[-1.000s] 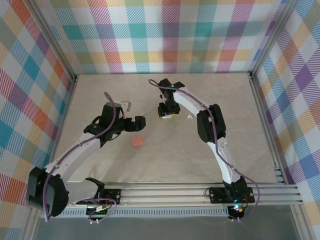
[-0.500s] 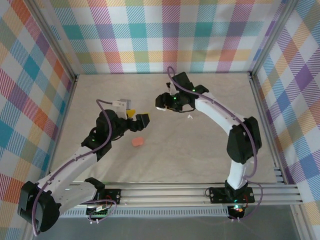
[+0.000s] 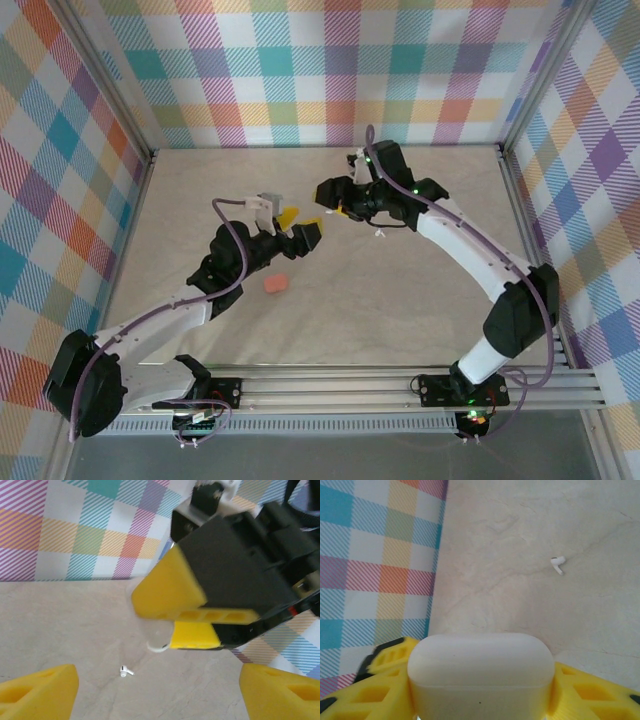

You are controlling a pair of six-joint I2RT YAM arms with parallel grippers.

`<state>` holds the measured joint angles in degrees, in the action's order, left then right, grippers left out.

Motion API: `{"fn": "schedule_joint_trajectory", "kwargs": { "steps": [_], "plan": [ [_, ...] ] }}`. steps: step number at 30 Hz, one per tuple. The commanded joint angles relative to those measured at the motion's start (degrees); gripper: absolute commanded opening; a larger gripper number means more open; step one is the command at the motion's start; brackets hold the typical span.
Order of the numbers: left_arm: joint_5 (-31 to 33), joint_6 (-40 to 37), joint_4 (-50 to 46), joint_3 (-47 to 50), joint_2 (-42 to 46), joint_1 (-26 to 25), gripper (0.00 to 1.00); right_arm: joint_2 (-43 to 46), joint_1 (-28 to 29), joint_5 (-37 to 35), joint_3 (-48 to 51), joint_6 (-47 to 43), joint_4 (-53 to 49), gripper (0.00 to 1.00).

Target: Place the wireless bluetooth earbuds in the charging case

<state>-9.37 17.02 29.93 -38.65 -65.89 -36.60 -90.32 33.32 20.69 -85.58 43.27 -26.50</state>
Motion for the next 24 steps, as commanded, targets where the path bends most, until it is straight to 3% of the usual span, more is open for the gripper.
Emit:
{"fn": "schedule_joint_trajectory", "kwargs": {
  "steps": [1,12,24],
  "plan": [
    [0.16,-1.52,5.28,-0.63,-1.65,-1.6,0.83,2.74,-0.1,0.92,1.17,1.29,1.71,0.42],
    [-0.74,-1.13,13.11,-2.95,-6.74,-2.59,0.81,5.66,0.43,2.57,4.14,3.43,3.58,0.42],
    [-1.18,-0.52,15.43,-5.03,-11.05,-2.6,0.64,7.44,0.69,5.01,5.11,5.93,5.55,0.44]
  ]
}}
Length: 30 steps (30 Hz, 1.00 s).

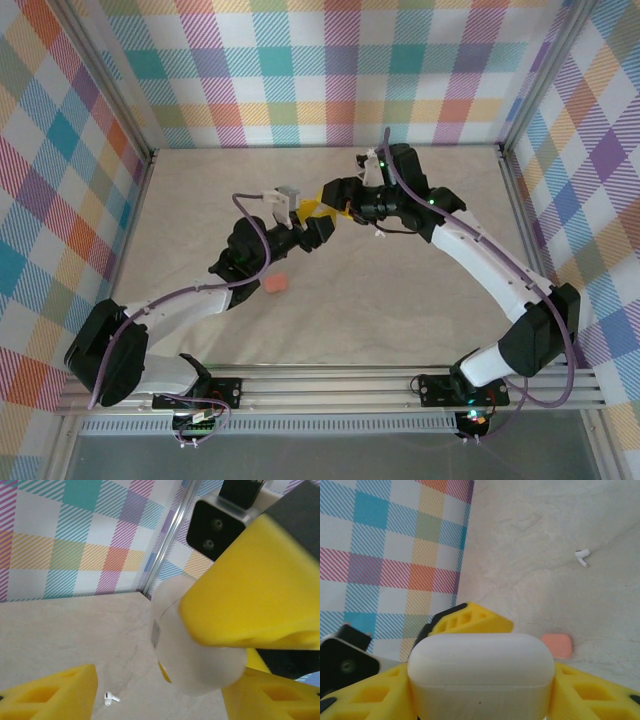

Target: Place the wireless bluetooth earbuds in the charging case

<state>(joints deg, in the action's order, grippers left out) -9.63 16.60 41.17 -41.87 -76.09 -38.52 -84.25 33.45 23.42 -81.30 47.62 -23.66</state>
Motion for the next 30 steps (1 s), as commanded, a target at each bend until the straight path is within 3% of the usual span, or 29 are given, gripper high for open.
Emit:
{"fn": "schedule_joint_trajectory", "kwargs": {
  "steps": [1,6,14,24,30],
  "plan": [
    [-0.91,0.0,4.76,-1.87,-1.09,-0.68,0.63,1.3,0.56,2.63,0.96,1.85,3.13,0.44],
    [-1.31,0.4,5.76,-2.51,-1.51,-0.68,0.57,1.1,0.56,2.72,1.38,2.04,3.18,0.45],
    [-1.6,0.19,4.5,-3.5,-1.71,-0.59,0.38,1.15,0.65,2.64,1.84,2.39,3.59,0.46],
    [-0.71,0.97,3.93,-4.16,-2.14,-0.59,0.36,1.27,0.87,3.15,2.37,2.44,3.95,0.48],
    [-1.2,3.05,4.3,-4.21,-2.06,-0.15,0.21,1.67,0.87,3.23,2.42,0.64,3.86,0.55]
  ]
}}
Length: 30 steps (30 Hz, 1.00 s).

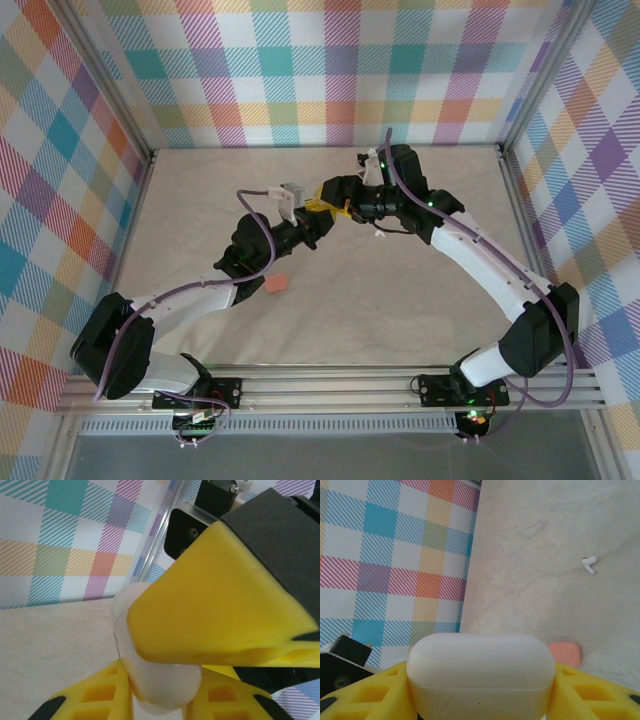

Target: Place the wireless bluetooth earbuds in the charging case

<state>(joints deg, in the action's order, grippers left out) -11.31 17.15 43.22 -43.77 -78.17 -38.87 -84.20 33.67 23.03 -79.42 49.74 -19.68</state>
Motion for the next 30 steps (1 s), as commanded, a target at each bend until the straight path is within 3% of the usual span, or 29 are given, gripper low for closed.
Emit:
{"fn": "schedule_joint_trajectory", "kwargs": {
  "steps": [1,11,15,22,30],
  "plan": [
    [0.12,2.89,2.24,-2.33,0.02,0.37,0.2,1.8,0.61,3.39,0.37,-1.93,-0.56,0.58],
    [-1.02,8.01,1.19,-1.05,2.72,2.45,0.11,6.35,-2.54,3.73,0.91,-6.11,0.38,0.71],
    [-4.76,11.37,-3.2,-2.48,4.08,4.77,0.1,10.21,-5.11,3.14,3.85,-6.03,1.74,0.74],
    [-14.23,22.49,0.66,-2.23,4.02,9.75,0.08,14.06,-6.92,6.62,9.8,-5.8,11.48,0.71],
    [-20.51,27.28,1.0,-3.33,5.26,10.22,0.06,11.9,-7.38,14.05,12.44,-3.38,23.09,0.71]
  ]
}}
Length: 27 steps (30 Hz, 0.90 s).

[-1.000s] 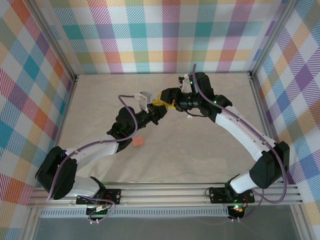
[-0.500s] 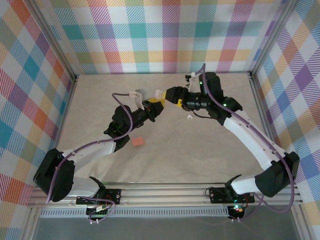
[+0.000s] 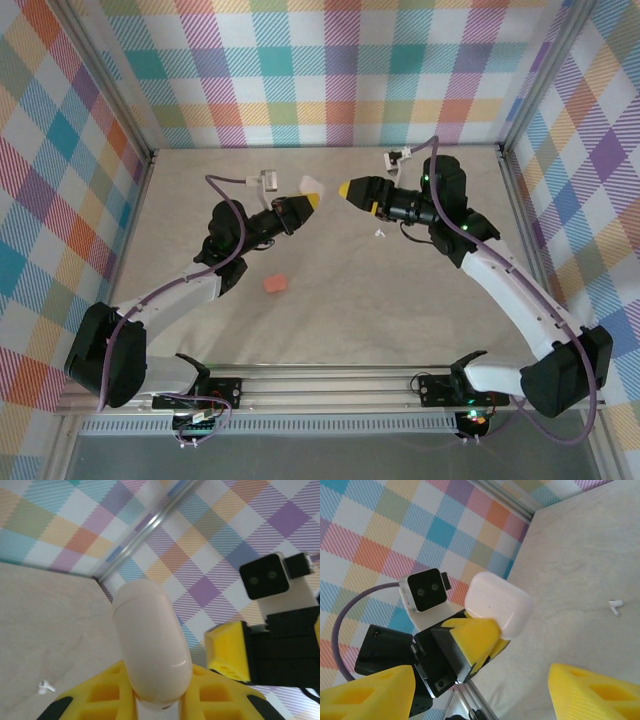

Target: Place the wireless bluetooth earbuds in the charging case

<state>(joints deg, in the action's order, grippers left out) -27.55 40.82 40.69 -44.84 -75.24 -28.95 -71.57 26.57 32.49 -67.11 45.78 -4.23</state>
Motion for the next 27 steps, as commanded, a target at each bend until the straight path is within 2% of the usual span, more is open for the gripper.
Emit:
{"fn": "schedule_joint_trajectory", "kwargs": {
  "steps": [1,7,15,27],
  "plan": [
    [-4.97,4.2,3.98,-2.55,2.37,0.3,0.05,-1.19,-0.29,5.16,0.22,0.75,8.65,0.71],
    [-7.66,6.46,4.61,-4.3,2.71,0.3,0.05,-3.58,-0.24,8.77,1.19,3.8,15.1,0.66],
    [-9.17,7.77,5.62,-4.56,2.89,0.3,0.04,-5.54,-0.29,10.03,1.33,5.0,16.53,0.62],
    [-10.81,8.83,6.94,-5.08,2.3,0.2,0.01,-8.03,-0.29,13.6,1.42,8.85,22.78,0.48]
  ]
}}
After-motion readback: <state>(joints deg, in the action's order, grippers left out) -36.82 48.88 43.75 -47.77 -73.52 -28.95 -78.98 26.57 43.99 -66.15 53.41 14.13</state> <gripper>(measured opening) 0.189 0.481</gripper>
